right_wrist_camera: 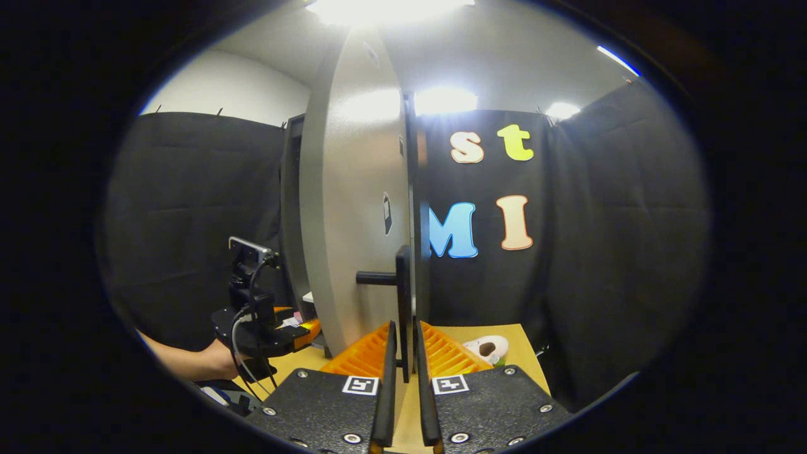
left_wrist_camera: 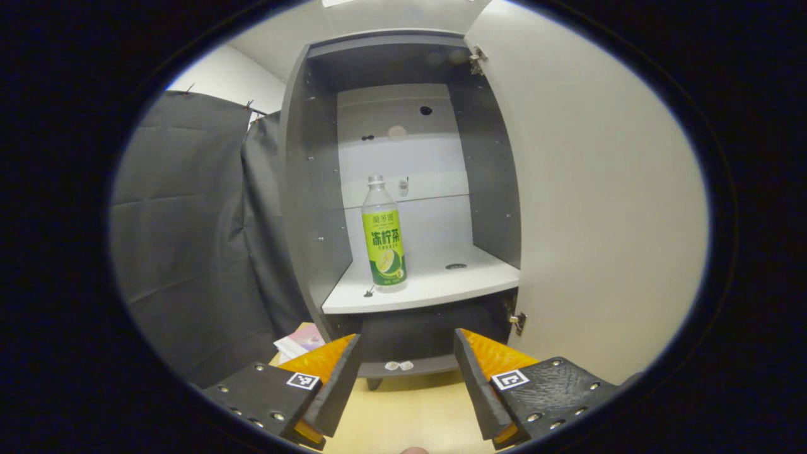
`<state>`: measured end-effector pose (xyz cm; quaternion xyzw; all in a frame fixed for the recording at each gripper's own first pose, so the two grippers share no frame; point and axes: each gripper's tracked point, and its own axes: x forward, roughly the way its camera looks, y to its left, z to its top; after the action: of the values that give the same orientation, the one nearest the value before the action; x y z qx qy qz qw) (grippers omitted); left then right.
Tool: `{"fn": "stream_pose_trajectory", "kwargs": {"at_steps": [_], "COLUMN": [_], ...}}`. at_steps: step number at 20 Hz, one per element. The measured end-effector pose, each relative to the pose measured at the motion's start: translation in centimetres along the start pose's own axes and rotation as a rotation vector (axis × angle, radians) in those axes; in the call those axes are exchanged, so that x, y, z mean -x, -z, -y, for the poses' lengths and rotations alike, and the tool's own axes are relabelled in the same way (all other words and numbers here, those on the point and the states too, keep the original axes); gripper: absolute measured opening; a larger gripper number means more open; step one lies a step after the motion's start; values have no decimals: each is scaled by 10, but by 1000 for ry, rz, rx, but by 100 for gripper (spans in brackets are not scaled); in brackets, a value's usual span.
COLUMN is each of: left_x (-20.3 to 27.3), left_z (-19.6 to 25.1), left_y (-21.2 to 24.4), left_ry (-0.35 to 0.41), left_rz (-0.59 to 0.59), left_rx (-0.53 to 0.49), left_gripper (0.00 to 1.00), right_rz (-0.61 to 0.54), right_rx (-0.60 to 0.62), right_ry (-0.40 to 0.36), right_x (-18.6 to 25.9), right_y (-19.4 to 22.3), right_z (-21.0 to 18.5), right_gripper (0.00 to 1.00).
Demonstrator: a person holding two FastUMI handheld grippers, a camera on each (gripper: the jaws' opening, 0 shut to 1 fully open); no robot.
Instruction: Open the cabinet door with the right hand, grasp the bottle in the cabinet with the left hand and place it on the coaster, then close the cabinet door with the right hand.
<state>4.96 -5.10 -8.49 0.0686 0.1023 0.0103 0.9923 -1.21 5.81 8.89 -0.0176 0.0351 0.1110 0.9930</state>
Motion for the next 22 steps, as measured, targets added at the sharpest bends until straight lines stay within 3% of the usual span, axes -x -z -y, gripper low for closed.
{"fn": "stream_pose_trajectory", "kwargs": {"at_steps": [2,5,6,10,12,13,18,19,22], "left_x": [-23,-58,-69,-109,-127,-136,-183,-193,-216], "left_z": [-9,-16,-17,-23,-28,-29,-40,-41,-46], "left_y": [-9,-20,-25,-40,-48,-53,-74,-76,-80], "left_ry": [-1,9,12,28,26,28,24,29,30], "left_rz": [16,32,39,63,78,85,121,124,129], "left_rx": [-11,-32,-39,-48,-62,-70,-63,-48,-31], "left_gripper": [83,84,85,83,86,82,79,85,85], "right_rz": [21,17,14,-23,-28,-45,-74,-71,-59], "right_rx": [-12,-31,-42,-64,-67,-52,-54,-44,-12], "right_ry": [31,113,148,327,385,413,493,507,527], "right_x": [3,11,10,22,22,22,16,13,-3], "right_y": [-5,0,2,19,24,31,46,45,41], "right_z": [7,24,34,81,92,99,101,101,95], "right_gripper": [23,66,71,80,81,81,83,83,83]}}
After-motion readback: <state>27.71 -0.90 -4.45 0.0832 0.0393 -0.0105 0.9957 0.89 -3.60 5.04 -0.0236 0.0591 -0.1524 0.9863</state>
